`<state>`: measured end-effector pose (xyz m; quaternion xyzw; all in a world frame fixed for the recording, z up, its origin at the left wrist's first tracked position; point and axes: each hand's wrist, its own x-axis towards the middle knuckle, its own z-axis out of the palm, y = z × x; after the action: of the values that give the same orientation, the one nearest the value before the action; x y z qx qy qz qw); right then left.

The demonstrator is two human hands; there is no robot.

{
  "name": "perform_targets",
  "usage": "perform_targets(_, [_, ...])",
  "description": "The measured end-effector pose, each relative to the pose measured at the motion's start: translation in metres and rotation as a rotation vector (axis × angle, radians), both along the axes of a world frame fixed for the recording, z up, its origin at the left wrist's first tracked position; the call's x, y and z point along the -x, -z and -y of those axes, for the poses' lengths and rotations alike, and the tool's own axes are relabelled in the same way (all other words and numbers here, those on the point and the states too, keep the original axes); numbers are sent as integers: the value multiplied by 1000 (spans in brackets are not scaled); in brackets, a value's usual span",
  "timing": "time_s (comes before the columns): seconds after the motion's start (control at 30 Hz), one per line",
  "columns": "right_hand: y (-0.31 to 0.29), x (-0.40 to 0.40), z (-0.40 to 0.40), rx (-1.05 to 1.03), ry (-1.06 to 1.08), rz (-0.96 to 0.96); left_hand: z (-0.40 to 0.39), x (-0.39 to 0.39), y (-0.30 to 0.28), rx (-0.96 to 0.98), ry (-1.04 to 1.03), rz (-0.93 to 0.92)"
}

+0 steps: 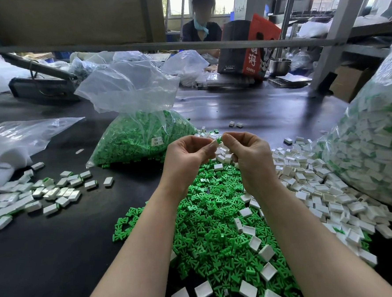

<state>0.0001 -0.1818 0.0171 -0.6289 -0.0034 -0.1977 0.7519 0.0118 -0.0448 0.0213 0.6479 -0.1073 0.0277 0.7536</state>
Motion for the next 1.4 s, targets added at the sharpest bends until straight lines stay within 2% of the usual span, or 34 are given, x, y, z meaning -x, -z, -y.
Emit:
perform_targets(0.33, [2, 0, 4, 215, -35, 20, -2, -1, 2, -87, -46, 57])
perform_targets(0.53, [3, -3, 12, 672, -88, -81, 0, -2, 5, -136, -16, 76])
perform_targets(0.6, [3, -3, 14, 767, -125, -92, -1, -3, 7, -134, -2, 71])
perform_targets(0.73, [2, -1, 13, 635, -200, -88, -7, -6, 10, -158, 68, 15])
perform_targets(0.9, [4, 1, 8, 535, -214, -38, -9, -4, 11, -433, 232, 19])
perform_targets(1.03, [6, 1, 5, 461, -198, -21, -7, -2, 11, -420, 259, 64])
perform_targets(1.4, [22, -4, -8, 395, -52, 1, 5, -1, 21, -274, 141, 115])
